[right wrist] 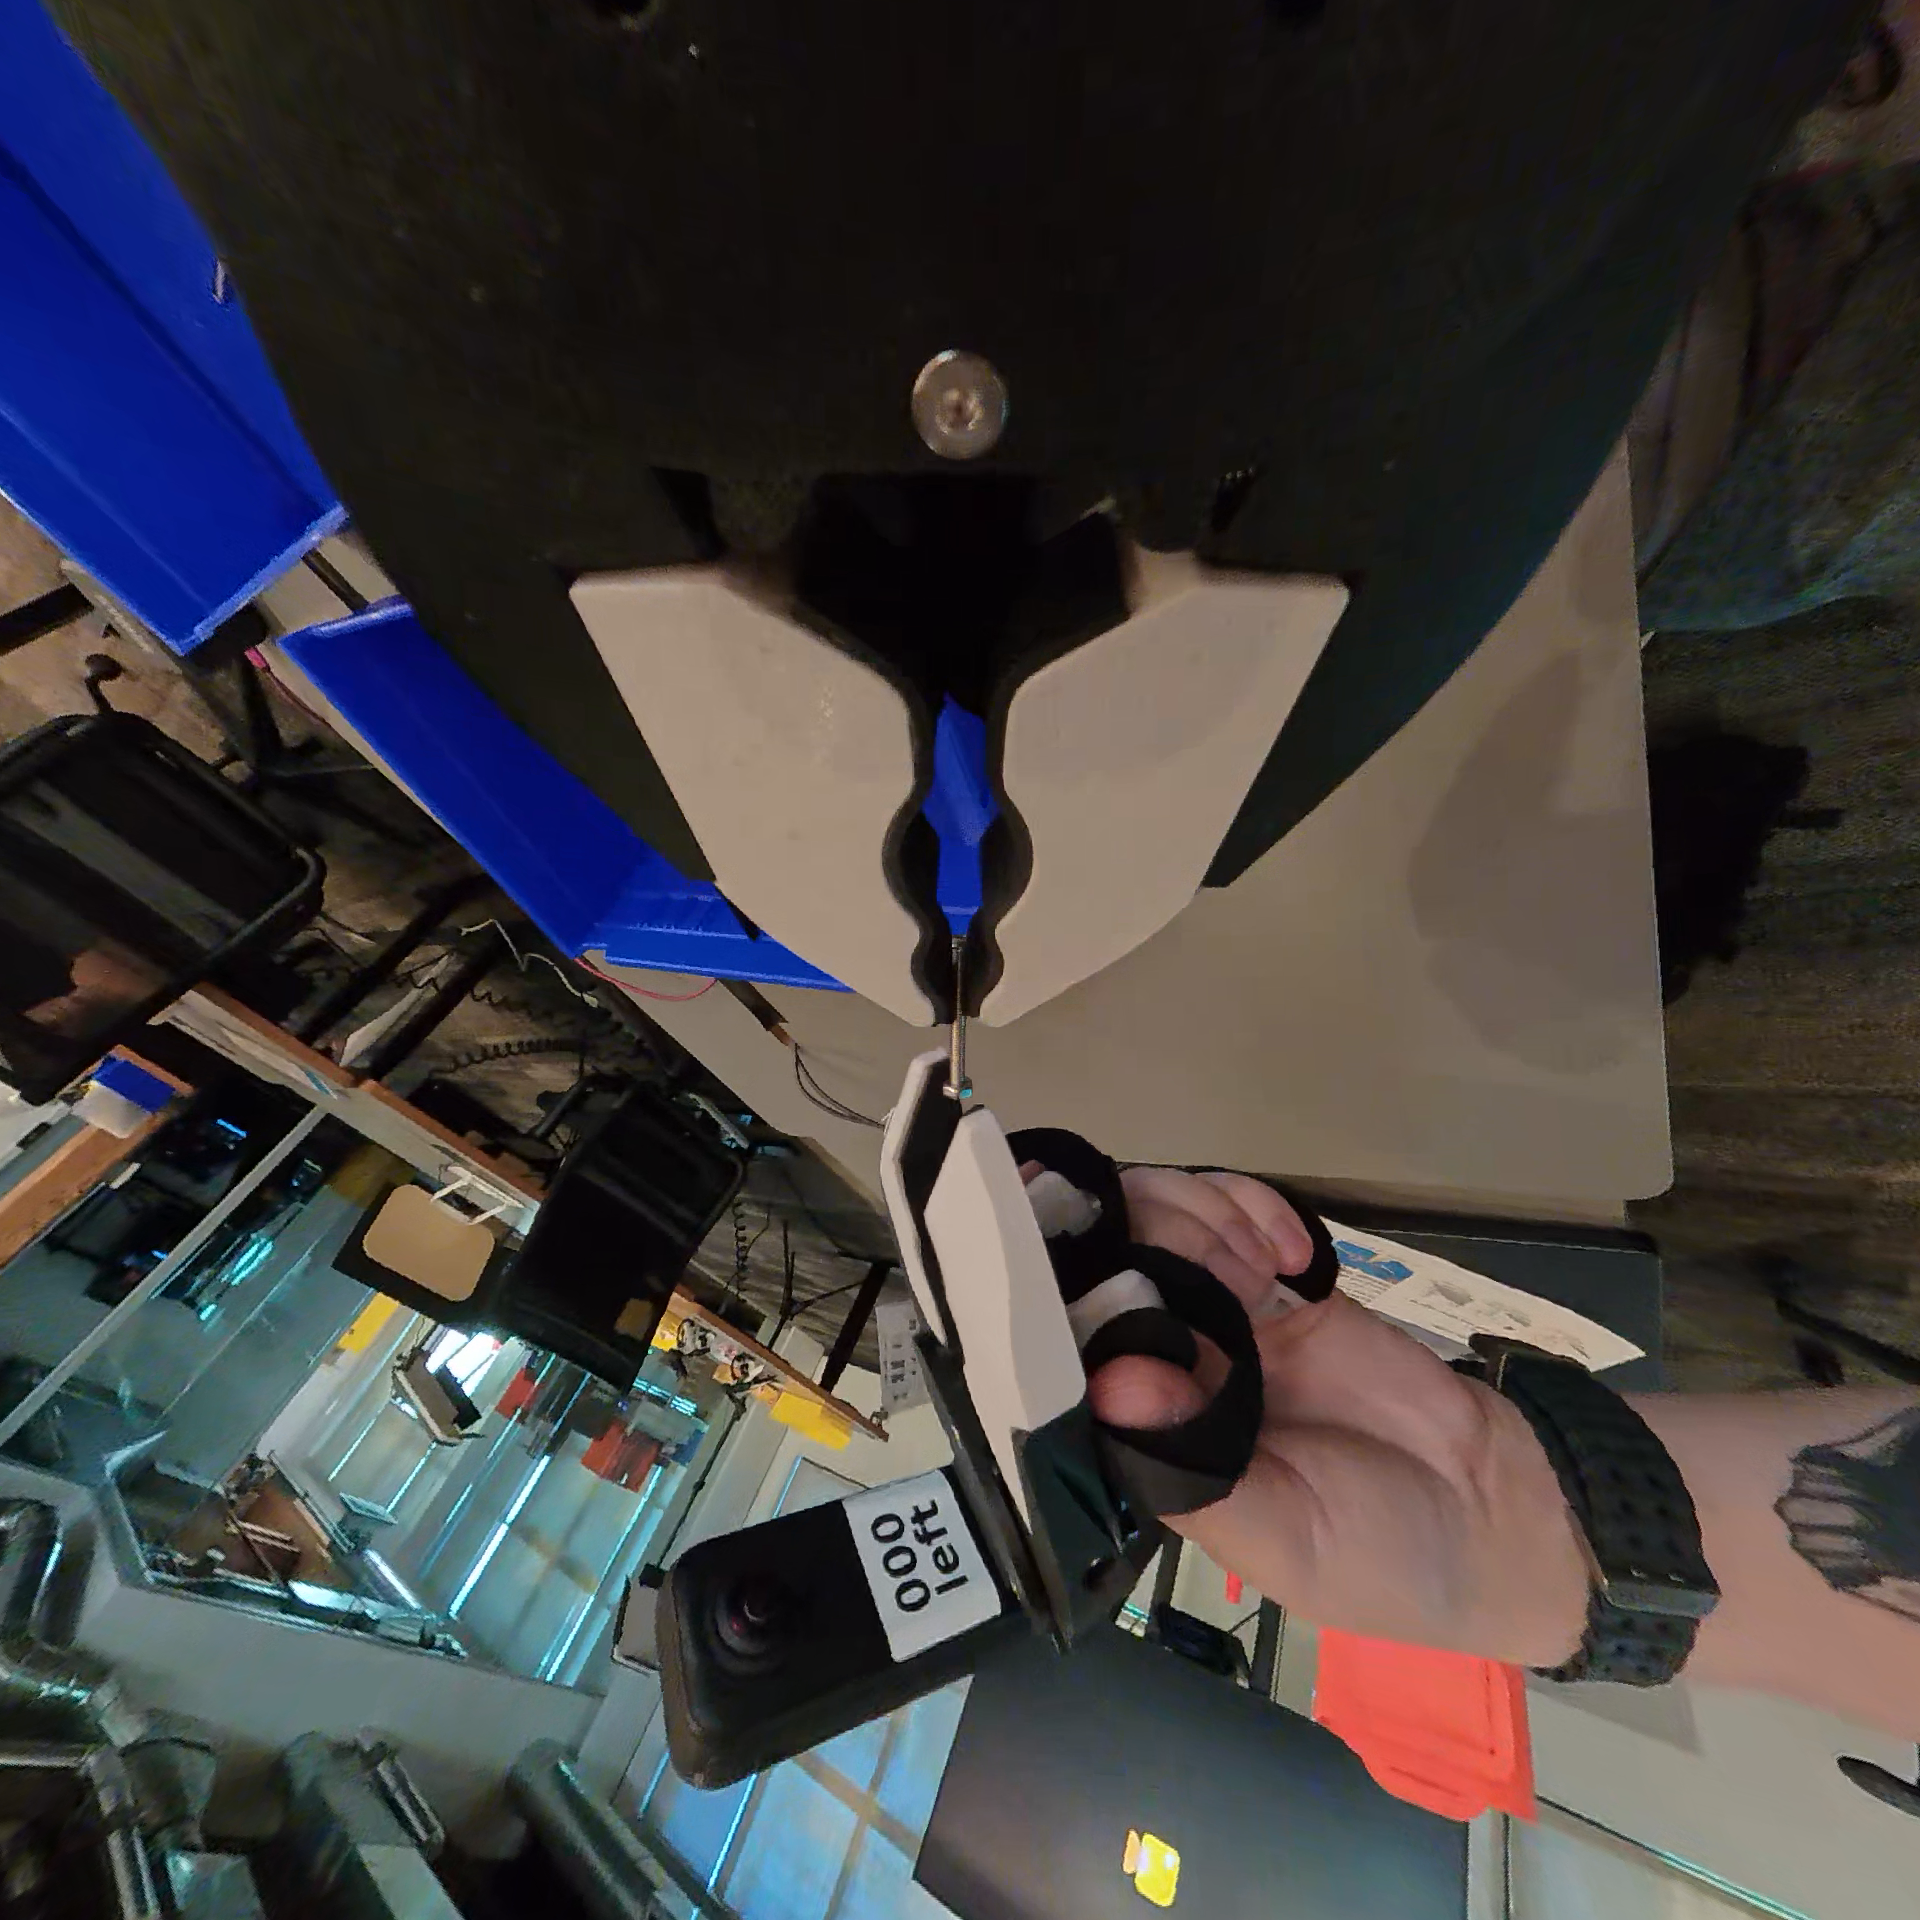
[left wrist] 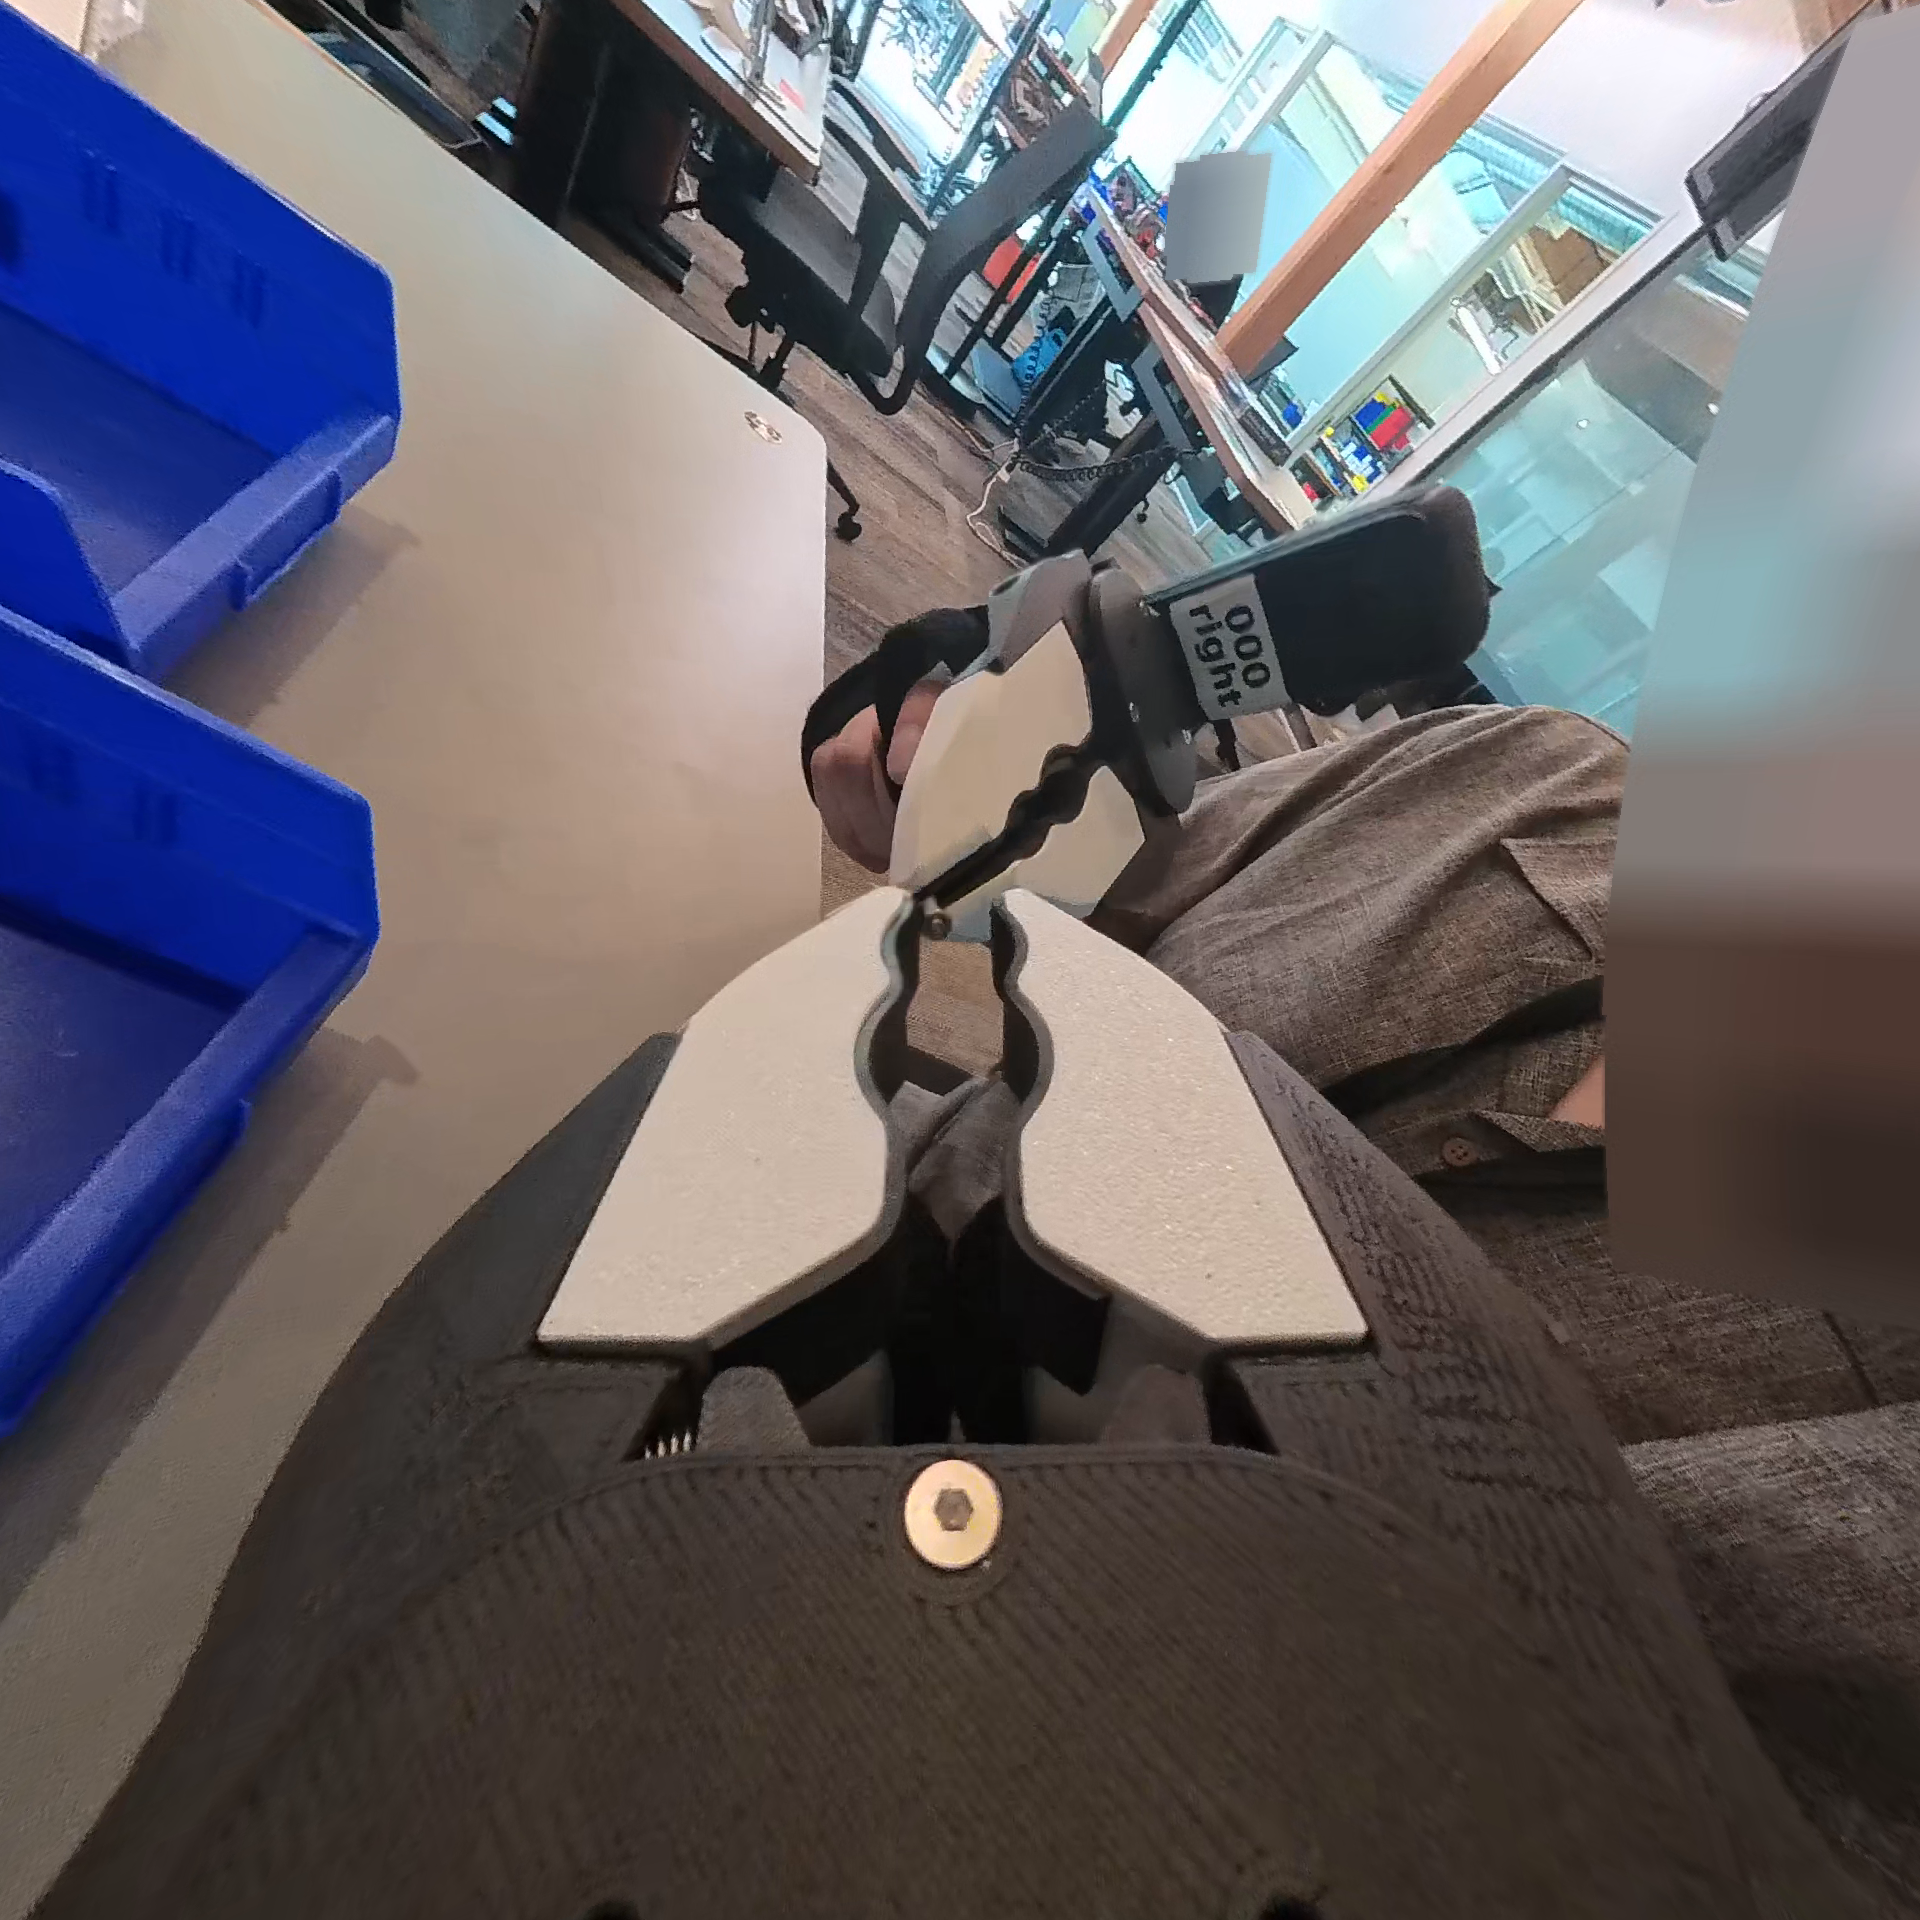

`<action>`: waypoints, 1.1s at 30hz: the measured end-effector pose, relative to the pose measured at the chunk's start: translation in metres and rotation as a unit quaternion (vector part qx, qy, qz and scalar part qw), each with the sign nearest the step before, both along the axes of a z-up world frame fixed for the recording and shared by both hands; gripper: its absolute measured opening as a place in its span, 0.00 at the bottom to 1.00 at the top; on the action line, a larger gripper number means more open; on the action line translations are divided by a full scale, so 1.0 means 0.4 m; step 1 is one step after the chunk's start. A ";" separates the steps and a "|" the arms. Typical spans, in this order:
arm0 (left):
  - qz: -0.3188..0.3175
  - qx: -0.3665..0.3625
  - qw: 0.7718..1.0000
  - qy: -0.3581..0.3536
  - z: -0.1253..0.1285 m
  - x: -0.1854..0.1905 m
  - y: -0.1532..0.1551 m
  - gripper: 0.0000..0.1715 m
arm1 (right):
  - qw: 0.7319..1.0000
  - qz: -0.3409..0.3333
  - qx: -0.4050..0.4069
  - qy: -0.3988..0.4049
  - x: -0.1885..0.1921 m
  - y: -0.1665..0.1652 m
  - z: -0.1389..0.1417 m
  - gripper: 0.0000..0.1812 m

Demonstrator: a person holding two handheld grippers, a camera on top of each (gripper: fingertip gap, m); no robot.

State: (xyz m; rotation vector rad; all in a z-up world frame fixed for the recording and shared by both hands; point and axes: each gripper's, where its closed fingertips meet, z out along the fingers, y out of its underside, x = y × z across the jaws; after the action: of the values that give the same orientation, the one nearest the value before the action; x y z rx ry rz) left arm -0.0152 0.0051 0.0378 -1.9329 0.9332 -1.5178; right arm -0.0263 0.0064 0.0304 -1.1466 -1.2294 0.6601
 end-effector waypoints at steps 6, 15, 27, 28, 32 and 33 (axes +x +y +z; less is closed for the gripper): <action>-0.012 0.003 1.000 0.001 -0.002 0.017 -0.001 0.06 | 1.000 -0.013 0.009 -0.001 0.016 -0.001 0.006 0.01; -0.009 0.015 1.000 0.020 -0.004 0.023 -0.001 0.03 | 1.000 -0.017 0.008 0.003 0.021 0.000 0.012 0.01; -0.013 0.005 1.000 0.022 -0.011 0.023 -0.001 0.04 | 0.998 -0.035 0.030 -0.031 0.019 0.010 -0.006 0.01; -0.013 0.006 1.000 0.022 -0.012 0.023 0.000 0.03 | 0.998 -0.035 0.031 -0.032 0.018 0.009 -0.006 0.01; -0.011 0.004 1.000 0.021 -0.015 0.023 0.001 0.03 | 0.997 -0.044 0.044 -0.042 0.018 0.011 -0.009 0.01; -0.010 0.005 1.000 0.022 -0.016 0.023 0.001 0.03 | 0.997 -0.045 0.044 -0.044 0.018 0.011 -0.011 0.01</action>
State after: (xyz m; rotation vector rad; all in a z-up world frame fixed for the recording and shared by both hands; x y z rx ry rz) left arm -0.0061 0.0055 0.0314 -1.9624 0.9797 -1.4854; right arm -0.0189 0.0108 0.0262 -1.1604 -1.2618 0.4876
